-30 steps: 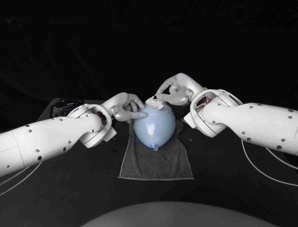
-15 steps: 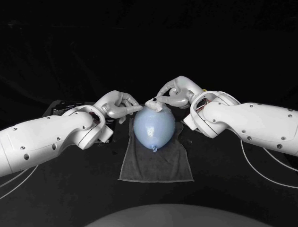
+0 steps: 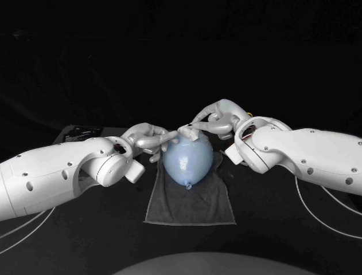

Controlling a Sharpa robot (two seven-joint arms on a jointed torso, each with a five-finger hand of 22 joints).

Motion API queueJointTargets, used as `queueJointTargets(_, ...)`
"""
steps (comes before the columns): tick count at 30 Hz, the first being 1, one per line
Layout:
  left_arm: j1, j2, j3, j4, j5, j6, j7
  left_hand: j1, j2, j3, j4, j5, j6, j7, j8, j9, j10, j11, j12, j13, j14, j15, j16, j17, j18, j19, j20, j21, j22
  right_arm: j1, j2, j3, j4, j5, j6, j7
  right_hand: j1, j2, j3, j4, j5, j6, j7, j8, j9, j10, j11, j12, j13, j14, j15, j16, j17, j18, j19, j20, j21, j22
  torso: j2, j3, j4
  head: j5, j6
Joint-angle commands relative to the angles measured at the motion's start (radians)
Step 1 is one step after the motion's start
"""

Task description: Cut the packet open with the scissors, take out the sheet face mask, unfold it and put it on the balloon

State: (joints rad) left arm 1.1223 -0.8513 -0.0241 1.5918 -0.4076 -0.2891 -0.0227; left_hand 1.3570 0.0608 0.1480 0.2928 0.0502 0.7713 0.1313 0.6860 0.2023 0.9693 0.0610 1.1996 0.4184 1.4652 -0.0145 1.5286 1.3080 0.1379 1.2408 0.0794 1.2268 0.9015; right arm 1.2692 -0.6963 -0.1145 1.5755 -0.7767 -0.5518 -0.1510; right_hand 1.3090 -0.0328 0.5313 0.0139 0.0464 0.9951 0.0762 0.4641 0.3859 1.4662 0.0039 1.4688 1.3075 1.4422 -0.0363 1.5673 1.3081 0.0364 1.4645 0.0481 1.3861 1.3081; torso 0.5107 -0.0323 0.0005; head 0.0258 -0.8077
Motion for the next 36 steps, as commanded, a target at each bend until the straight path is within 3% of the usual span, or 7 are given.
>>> queueJointTargets(1,0.002,0.010,0.001,0.011,0.213,0.049,-0.035,-0.047,-0.002,-0.012,0.002,-0.002,0.000,0.009,-0.014,-0.003,0.009,0.000,0.002,0.009,0.037,0.007,0.001,0.014,-0.011,0.005,0.003,0.001,0.002,-0.001,-0.011,0.000,0.019,0.106,0.020,0.032,-0.003,0.007,0.008,0.001,0.002,0.003,-0.001,0.007,0.029,0.042,-0.004,-0.001,0.178,0.129,-0.027,0.003,0.263,0.004,0.040,-0.004,-0.008,0.208,-0.001,-0.0002,-0.0012,0.003,0.006)
queueJointTargets(12,0.001,0.039,0.001,0.012,0.379,-0.004,0.012,-0.092,0.000,-0.029,0.000,-0.002,-0.036,0.025,-0.058,-0.016,0.012,0.013,0.007,0.031,0.035,0.017,-0.003,0.009,-0.011,0.006,0.012,0.002,0.004,-0.014,-0.052,-0.004,0.089,0.169,0.011,0.057,-0.004,0.008,0.010,0.001,0.002,0.001,0.000,0.008,0.030,0.040,-0.004,-0.004,0.176,0.129,-0.026,0.003,0.263,0.005,0.038,-0.004,-0.012,0.207,-0.003,0.0022,-0.0026,0.007,0.009)
queueJointTargets(28,0.001,0.052,0.001,0.008,0.407,-0.056,-0.008,-0.132,0.013,-0.053,0.000,-0.002,-0.036,0.028,-0.065,-0.017,0.017,0.018,0.017,0.056,0.035,0.022,-0.004,0.010,-0.009,0.002,0.018,-0.002,-0.003,-0.025,-0.084,-0.006,0.144,0.173,-0.002,0.065,-0.007,0.008,0.011,0.002,0.002,-0.003,0.001,0.011,0.032,0.039,-0.003,-0.006,0.175,0.129,-0.026,0.003,0.263,0.006,0.037,-0.004,-0.016,0.206,-0.002,0.0010,-0.0023,0.002,0.003)
queueJointTargets(32,0.001,0.053,0.001,0.005,0.397,-0.068,-0.020,-0.095,-0.001,-0.056,-0.005,-0.002,-0.026,0.025,-0.057,-0.012,0.017,0.015,0.026,0.072,0.035,0.020,-0.005,0.010,-0.009,0.003,0.017,-0.001,-0.003,-0.026,-0.087,-0.006,0.150,0.173,-0.001,0.066,-0.007,0.008,0.011,0.002,0.002,-0.003,0.001,0.011,0.032,0.039,-0.003,-0.006,0.175,0.129,-0.026,0.003,0.263,0.006,0.037,-0.004,-0.016,0.206,-0.003,0.0010,-0.0018,0.002,0.006)
queueJointTargets(36,0.001,0.055,0.001,0.003,0.372,-0.080,-0.036,-0.023,-0.031,-0.053,-0.018,-0.002,-0.023,0.023,-0.047,-0.006,0.019,0.012,0.036,0.097,0.035,0.017,-0.006,0.012,-0.009,0.002,0.015,-0.002,-0.006,-0.027,-0.088,-0.006,0.154,0.173,-0.001,0.068,-0.008,0.008,0.012,0.002,0.002,-0.004,0.001,0.012,0.033,0.039,-0.003,-0.006,0.175,0.129,-0.026,0.003,0.263,0.006,0.037,-0.004,-0.016,0.206,-0.002,0.0010,-0.0018,0.002,0.005)
